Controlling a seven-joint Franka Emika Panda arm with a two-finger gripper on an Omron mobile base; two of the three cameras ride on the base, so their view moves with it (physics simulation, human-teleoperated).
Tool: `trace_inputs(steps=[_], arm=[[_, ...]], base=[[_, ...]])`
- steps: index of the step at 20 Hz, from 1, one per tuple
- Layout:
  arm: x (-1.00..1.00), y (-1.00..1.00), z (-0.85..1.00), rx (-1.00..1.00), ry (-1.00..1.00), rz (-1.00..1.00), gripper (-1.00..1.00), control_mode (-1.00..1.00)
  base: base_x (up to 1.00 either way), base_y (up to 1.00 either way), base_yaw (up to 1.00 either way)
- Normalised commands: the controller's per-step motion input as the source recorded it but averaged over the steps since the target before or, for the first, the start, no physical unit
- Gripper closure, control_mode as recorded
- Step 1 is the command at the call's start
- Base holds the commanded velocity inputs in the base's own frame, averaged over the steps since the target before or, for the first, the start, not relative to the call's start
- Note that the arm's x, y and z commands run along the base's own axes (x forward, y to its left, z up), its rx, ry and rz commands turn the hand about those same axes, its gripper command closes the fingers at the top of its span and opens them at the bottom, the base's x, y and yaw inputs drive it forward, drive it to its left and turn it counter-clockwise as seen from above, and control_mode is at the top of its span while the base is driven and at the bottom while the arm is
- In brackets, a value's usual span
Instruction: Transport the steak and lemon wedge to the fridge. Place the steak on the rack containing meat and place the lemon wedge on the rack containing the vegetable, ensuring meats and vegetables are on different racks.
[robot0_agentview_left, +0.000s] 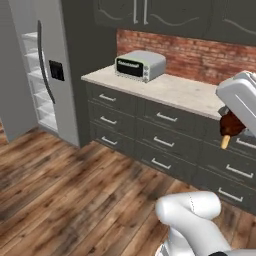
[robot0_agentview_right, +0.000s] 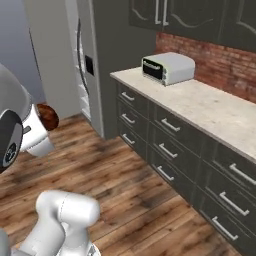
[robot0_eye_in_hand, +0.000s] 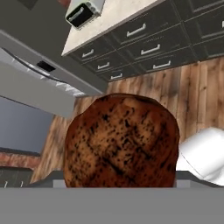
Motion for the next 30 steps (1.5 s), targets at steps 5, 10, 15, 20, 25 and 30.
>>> trace_inputs(steps=[5,10,15,20,25,30], arm=[[0.00,0.00,0.00,0.00,0.00,0.00,1.00,1.00],[0.00,0.00,0.00,0.00,0.00,0.00,1.00,1.00],[0.00,0.00,0.00,0.00,0.00,0.00,1.00,1.00],[0.00,0.00,0.00,0.00,0.00,0.00,1.00,1.00],[0.00,0.00,0.00,0.00,0.00,0.00,1.00,1.00],[0.00,0.00,0.00,0.00,0.00,0.00,1.00,1.00]], base=[[1.00,1.00,-0.03],[1.00,1.00,0.00],[1.00,1.00,-0.10],[0.97,1.00,-0.11],[1.00,1.00,0.00],[1.00,1.00,0.23]])
